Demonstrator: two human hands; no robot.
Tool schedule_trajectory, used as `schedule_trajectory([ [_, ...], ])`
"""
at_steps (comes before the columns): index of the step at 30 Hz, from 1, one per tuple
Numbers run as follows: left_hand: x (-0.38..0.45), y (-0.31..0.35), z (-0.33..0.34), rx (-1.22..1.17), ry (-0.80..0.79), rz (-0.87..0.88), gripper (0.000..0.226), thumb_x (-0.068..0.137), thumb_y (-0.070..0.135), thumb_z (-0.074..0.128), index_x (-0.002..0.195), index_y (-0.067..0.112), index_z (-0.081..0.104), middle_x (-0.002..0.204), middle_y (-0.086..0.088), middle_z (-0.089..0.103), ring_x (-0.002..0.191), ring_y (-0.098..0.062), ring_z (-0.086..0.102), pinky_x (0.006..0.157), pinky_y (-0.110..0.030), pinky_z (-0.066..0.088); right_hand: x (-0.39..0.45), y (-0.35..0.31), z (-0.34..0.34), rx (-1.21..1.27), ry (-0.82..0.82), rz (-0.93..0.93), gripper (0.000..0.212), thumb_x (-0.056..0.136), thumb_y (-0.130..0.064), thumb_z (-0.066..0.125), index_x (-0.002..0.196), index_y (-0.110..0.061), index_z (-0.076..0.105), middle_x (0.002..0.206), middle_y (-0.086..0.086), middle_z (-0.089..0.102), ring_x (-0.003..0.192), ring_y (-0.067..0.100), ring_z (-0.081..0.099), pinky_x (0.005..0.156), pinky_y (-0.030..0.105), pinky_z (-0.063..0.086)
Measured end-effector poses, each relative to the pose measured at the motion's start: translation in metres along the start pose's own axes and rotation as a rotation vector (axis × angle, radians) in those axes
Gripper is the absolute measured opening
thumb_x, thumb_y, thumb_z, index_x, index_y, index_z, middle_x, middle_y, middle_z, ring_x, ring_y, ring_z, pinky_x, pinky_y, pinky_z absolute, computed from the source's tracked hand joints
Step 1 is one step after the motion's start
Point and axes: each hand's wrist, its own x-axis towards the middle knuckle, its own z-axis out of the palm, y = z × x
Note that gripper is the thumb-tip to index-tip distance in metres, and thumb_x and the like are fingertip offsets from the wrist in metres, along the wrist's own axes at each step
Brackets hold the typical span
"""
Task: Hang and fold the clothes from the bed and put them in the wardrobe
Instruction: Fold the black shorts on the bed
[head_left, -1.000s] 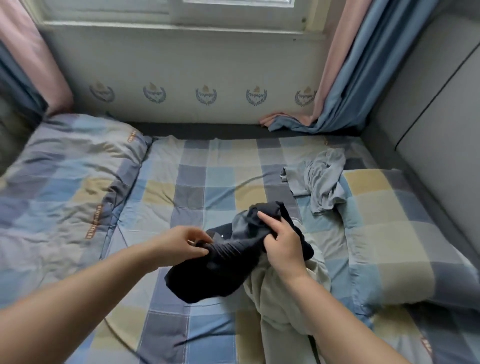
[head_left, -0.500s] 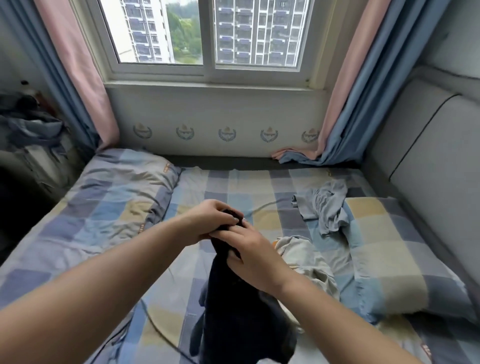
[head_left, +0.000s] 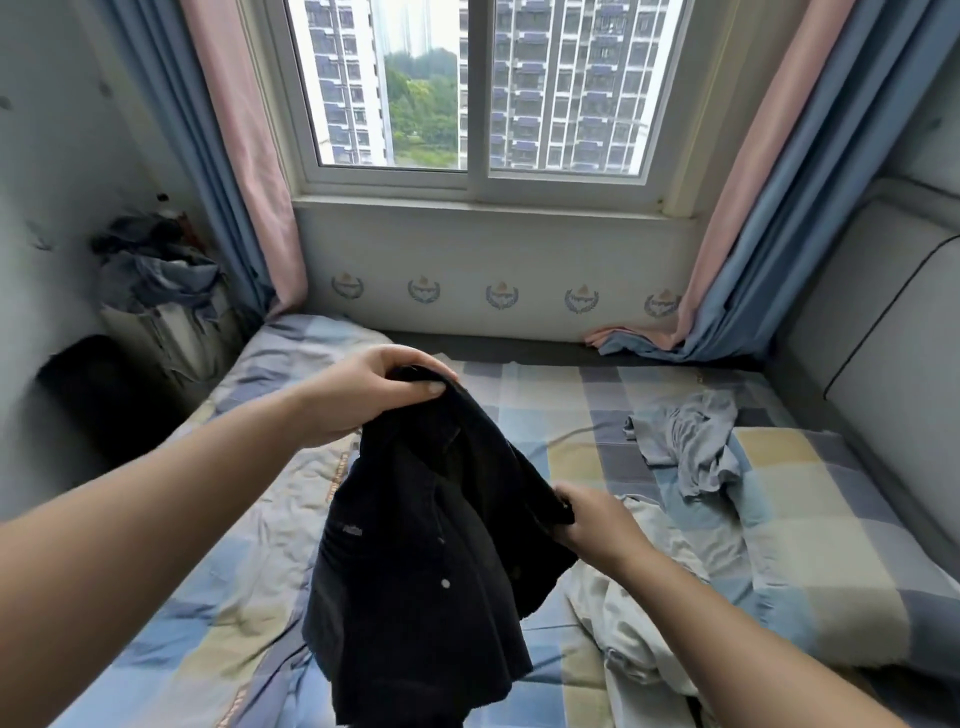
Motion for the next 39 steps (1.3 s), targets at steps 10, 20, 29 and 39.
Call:
schedule_trajectory([
  [10, -0.027, -0.031, -0.075, 0.265, 0.332, -0.112, 0.021, 0.088, -0.001, 0.061, 0.089, 0.018, 0.069, 0.100, -0.008, 0.071, 0.089, -0.017, 0.064, 0.074, -0.016, 0.052, 0.010, -0.098, -0.086, 0.462, 0.156, -0.216, 0.022, 0.075, -0.024, 0.079, 0.091, -0.017, 0.065, 0.080, -0.008, 0.066, 0.075, 0.009, 0.062, 0.071, 0.027, 0.050],
  [20, -0.016, 0.024, 0.006, 0.200, 0.032, 0.244, 0.062, 0.071, 0.011, 0.083, 0.117, 0.034, 0.049, 0.110, 0.013, 0.063, 0.101, 0.008, 0.059, 0.085, -0.013, 0.046, 0.016, -0.183, -0.123, 0.290, 0.200, -0.394, 0.036, 0.071, -0.027, 0.080, 0.095, -0.028, 0.053, 0.083, -0.008, 0.067, 0.075, 0.009, 0.061, 0.065, 0.019, 0.043],
  [29, -0.004, 0.038, 0.022, 0.287, 0.438, 0.371, 0.030, 0.067, 0.016, 0.086, 0.082, 0.023, 0.061, 0.074, 0.012, 0.060, 0.064, 0.011, 0.055, 0.061, -0.006, 0.041, -0.013, -0.117, -0.101, 0.678, 0.112, -0.218, 0.067, 0.076, -0.032, 0.077, 0.134, -0.027, 0.042, 0.118, -0.001, 0.061, 0.110, 0.009, 0.060, 0.095, 0.028, 0.048],
  [39, 0.002, 0.040, 0.008, 0.209, 0.509, 0.318, 0.026, 0.068, 0.025, 0.086, 0.080, 0.018, 0.063, 0.072, 0.008, 0.061, 0.067, -0.009, 0.057, 0.072, -0.031, 0.051, -0.068, -0.042, 0.040, 0.351, -0.114, 0.127, 0.033, 0.077, -0.028, 0.059, 0.109, -0.033, 0.052, 0.100, -0.015, 0.064, 0.095, 0.005, 0.059, 0.074, 0.016, 0.046],
])
